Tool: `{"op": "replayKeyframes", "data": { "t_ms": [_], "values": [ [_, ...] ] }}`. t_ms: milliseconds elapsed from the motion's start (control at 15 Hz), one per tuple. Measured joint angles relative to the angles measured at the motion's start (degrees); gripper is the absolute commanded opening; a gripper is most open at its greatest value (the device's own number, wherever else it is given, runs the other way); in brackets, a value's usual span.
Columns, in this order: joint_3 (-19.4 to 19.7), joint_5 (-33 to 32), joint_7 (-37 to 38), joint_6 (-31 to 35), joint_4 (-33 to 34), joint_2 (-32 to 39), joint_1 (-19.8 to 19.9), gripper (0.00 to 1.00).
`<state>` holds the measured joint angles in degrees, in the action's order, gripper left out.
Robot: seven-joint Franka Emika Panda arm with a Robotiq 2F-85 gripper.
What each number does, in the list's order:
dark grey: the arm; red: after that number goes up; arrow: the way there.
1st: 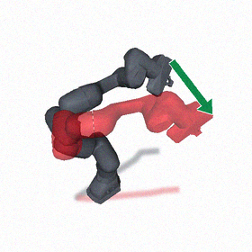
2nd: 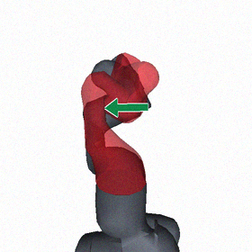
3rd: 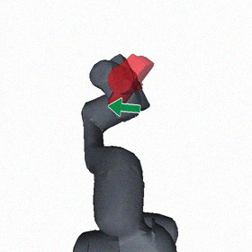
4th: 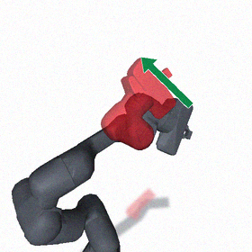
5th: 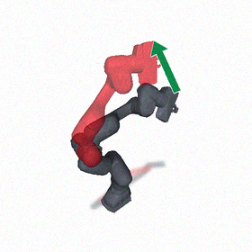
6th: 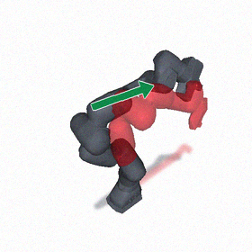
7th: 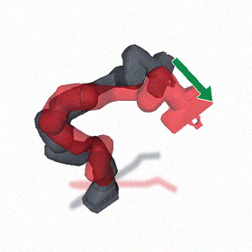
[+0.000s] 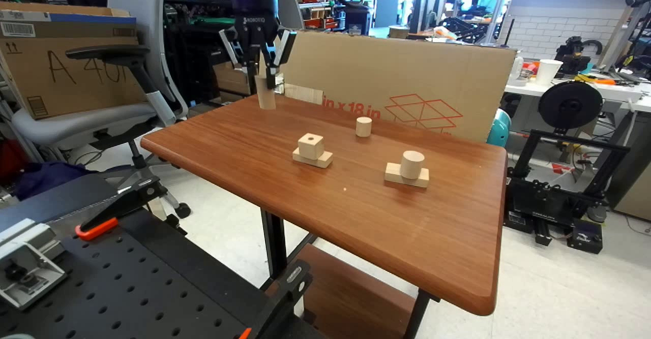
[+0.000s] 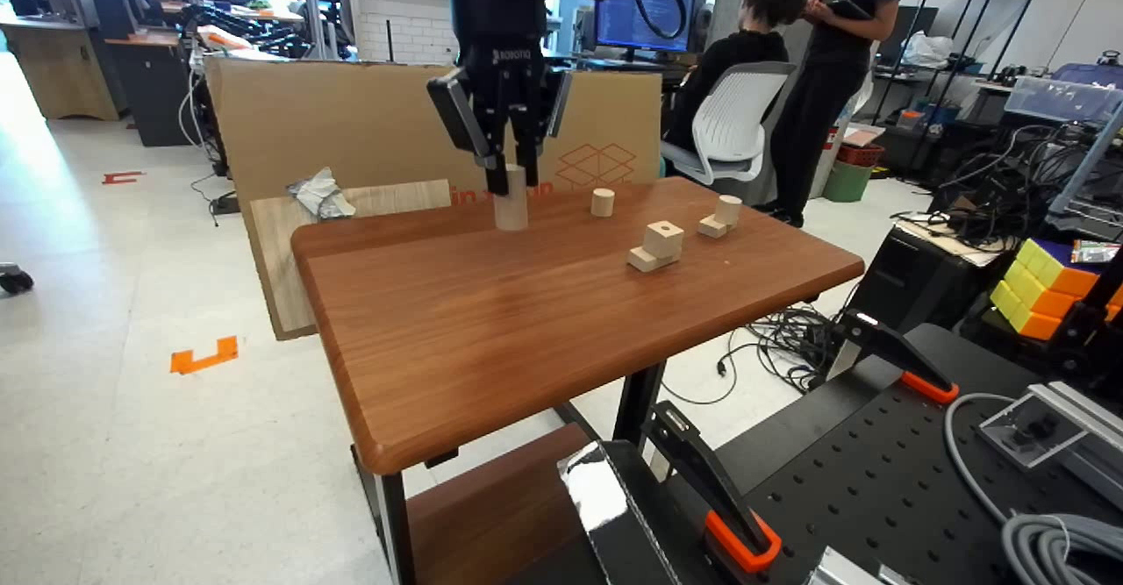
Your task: Move the cylindrical block forward
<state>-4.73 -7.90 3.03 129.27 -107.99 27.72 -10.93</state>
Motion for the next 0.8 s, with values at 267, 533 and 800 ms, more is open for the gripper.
{"op": "replayKeyframes", "data": {
  "t_ms": [267,533,800],
  "values": [
    [-0.01,-0.60,0.00,0.09,-3.71,0.02,-0.64,0.11],
    [-0.14,-0.69,-0.01,0.17,-6.28,-0.05,-1.36,0.11],
    [-0.48,-0.72,-0.11,0.17,-6.69,-0.27,-1.59,0.68]
  ]
}}
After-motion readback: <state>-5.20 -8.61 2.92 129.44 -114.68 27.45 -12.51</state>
